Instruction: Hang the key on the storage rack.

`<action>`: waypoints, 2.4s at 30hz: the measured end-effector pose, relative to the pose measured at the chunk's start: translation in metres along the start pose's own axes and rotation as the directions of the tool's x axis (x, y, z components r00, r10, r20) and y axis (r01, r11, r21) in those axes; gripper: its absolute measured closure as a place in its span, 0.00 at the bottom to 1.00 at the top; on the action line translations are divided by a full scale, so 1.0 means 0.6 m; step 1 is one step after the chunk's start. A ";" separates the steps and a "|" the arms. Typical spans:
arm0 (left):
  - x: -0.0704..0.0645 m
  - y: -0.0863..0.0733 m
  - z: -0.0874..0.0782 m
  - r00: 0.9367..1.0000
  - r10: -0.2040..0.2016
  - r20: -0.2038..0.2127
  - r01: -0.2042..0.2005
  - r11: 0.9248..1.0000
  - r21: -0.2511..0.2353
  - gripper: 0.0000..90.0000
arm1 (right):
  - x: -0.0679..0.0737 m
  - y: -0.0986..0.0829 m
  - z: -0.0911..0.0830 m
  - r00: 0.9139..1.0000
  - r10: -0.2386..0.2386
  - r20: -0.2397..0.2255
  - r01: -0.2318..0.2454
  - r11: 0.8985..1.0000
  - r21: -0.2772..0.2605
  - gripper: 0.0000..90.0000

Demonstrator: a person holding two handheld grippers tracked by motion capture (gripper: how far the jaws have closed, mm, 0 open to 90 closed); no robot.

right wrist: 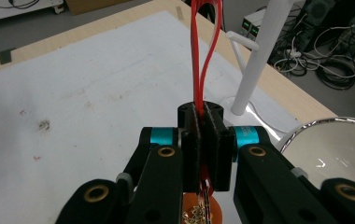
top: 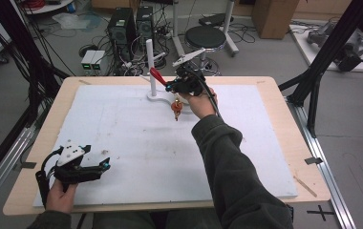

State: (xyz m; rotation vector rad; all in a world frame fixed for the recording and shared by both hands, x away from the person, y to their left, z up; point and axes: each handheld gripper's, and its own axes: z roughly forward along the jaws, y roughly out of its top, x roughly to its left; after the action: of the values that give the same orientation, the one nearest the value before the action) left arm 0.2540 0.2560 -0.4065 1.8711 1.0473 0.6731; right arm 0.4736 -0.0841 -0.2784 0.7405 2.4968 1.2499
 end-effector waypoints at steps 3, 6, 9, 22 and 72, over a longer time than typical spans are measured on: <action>-0.001 0.000 0.000 1.000 0.001 0.000 -0.001 1.000 -0.006 0.21 | 0.004 0.006 0.005 1.000 -0.002 0.010 0.002 1.000 0.006 0.96; 0.000 0.000 0.000 1.000 -0.002 0.003 0.002 1.000 -0.004 0.21 | 0.008 0.012 0.013 1.000 -0.008 0.021 0.008 1.000 0.010 0.96; 0.000 0.000 -0.001 1.000 -0.002 0.005 0.002 1.000 -0.007 0.21 | 0.009 0.018 0.023 0.999 -0.002 0.034 0.002 1.000 0.015 0.96; 0.002 -0.002 -0.006 1.000 0.000 -0.004 0.000 1.000 -0.008 0.21 | 0.007 0.032 0.080 0.994 0.009 0.108 -0.016 0.998 0.068 0.96; 0.003 -0.003 -0.008 1.000 0.003 -0.005 -0.003 1.000 -0.015 0.21 | -0.018 0.012 0.111 0.984 0.117 0.131 -0.132 0.985 0.111 0.82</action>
State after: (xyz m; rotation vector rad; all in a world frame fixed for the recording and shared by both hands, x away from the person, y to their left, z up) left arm 0.2503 0.2600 -0.4054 1.8598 1.0397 0.6856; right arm 0.5140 -0.0413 -0.3127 0.9862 2.4728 1.0645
